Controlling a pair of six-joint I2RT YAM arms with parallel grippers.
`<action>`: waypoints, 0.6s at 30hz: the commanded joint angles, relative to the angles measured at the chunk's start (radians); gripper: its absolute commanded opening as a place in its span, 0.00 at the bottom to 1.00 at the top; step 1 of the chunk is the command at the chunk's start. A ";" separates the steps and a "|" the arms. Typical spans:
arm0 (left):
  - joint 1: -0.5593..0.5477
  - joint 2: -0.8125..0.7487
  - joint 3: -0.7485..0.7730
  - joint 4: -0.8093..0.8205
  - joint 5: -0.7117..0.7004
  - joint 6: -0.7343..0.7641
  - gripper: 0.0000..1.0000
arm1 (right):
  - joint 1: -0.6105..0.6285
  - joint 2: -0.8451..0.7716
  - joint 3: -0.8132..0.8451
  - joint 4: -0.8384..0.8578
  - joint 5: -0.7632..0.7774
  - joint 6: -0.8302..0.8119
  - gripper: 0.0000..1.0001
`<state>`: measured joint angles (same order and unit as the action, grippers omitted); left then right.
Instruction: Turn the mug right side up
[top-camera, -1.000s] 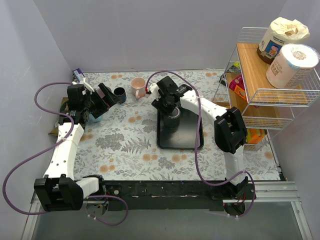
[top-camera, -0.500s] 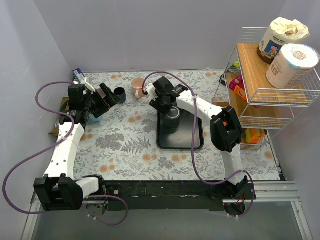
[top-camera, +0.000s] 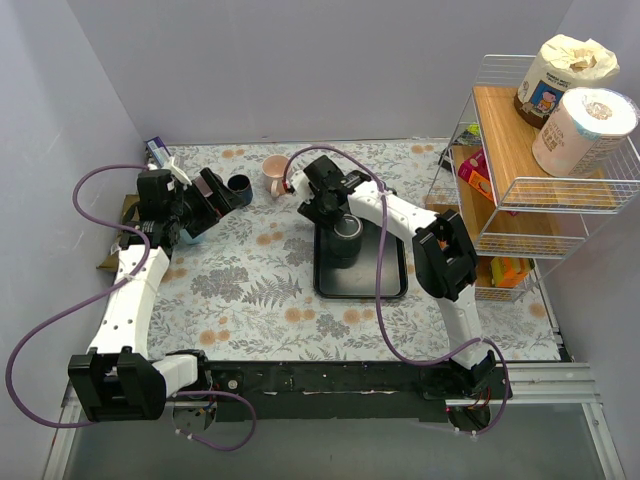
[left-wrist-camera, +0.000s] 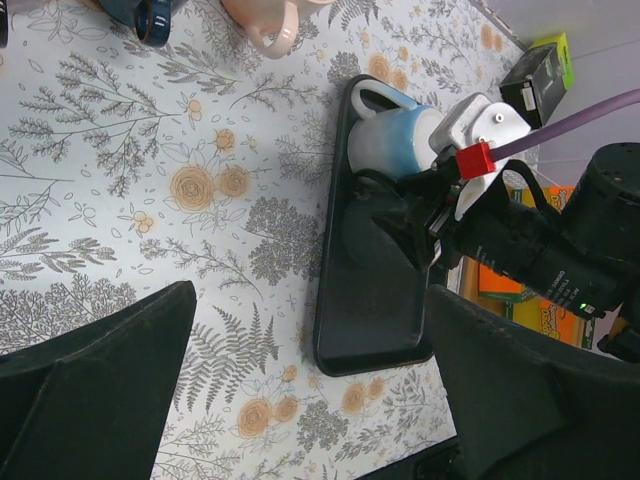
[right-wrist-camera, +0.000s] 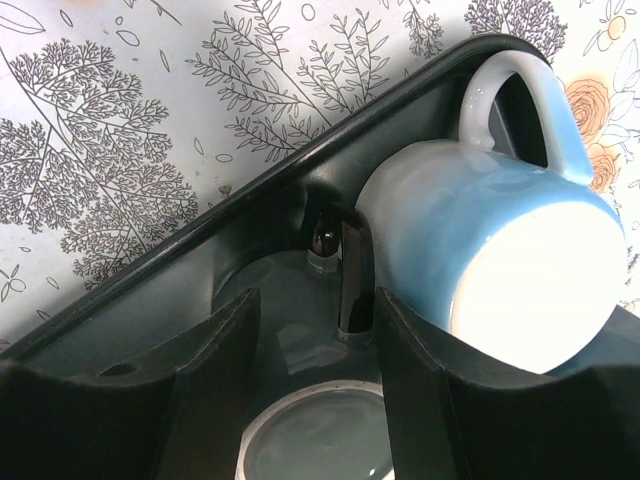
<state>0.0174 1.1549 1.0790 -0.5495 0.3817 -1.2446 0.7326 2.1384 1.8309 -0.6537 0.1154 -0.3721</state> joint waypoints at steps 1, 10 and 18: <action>-0.002 -0.021 -0.019 0.002 0.003 0.014 0.98 | -0.013 0.012 0.011 -0.037 -0.022 -0.008 0.56; -0.034 -0.038 -0.042 0.000 0.002 0.017 0.98 | -0.013 -0.029 -0.045 -0.078 -0.031 -0.028 0.53; -0.036 -0.044 -0.047 -0.001 0.000 0.025 0.98 | -0.015 -0.072 -0.119 -0.078 -0.004 -0.085 0.47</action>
<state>-0.0162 1.1500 1.0367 -0.5499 0.3813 -1.2369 0.7227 2.1334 1.7317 -0.7086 0.0982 -0.4206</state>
